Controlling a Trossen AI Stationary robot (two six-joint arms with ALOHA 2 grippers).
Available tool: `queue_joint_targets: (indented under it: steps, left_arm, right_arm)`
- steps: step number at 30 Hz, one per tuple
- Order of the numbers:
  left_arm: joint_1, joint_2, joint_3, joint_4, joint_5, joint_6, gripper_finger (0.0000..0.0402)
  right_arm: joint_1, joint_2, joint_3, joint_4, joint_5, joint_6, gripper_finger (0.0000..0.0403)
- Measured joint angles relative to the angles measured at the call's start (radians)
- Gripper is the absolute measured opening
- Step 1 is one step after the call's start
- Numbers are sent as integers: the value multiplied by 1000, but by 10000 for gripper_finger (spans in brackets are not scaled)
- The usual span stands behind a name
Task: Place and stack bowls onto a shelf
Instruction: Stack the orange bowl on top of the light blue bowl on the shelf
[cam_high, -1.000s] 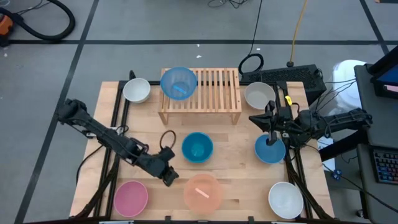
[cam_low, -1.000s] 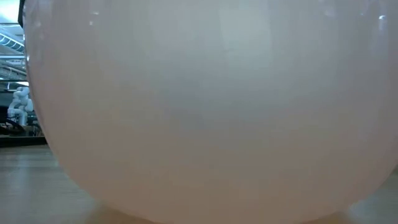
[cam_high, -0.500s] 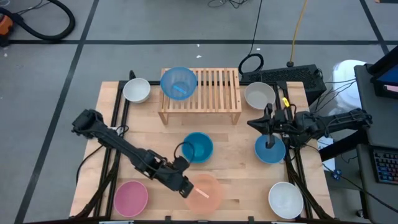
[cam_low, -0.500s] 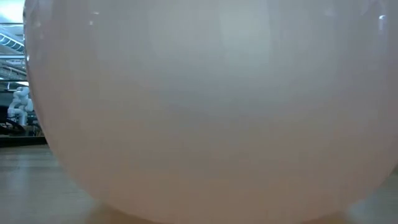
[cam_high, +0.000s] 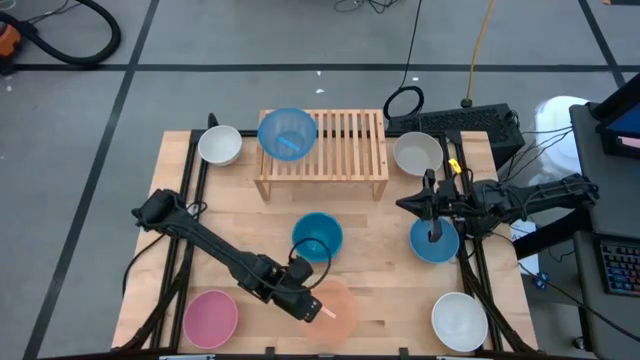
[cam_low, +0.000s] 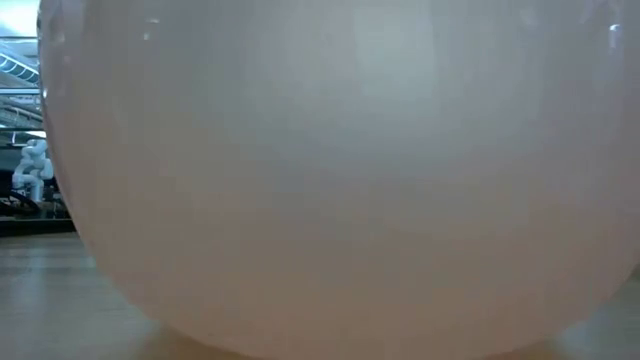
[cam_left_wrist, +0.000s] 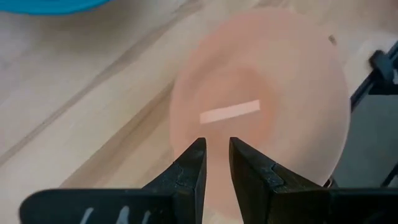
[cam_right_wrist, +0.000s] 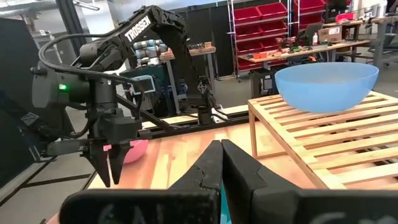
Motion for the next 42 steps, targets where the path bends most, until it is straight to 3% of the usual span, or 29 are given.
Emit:
queue_joint_targets:
  steps: [35, 42]
  left_arm:
    - [39, 48, 0, -49, -5, 7, 74]
    - [40, 83, 0, -49, 38, 7, 74]
  right_arm:
    - [0, -1, 0, 23, -21, 0, 0]
    - [0, -1, 0, 23, -22, -1, 0]
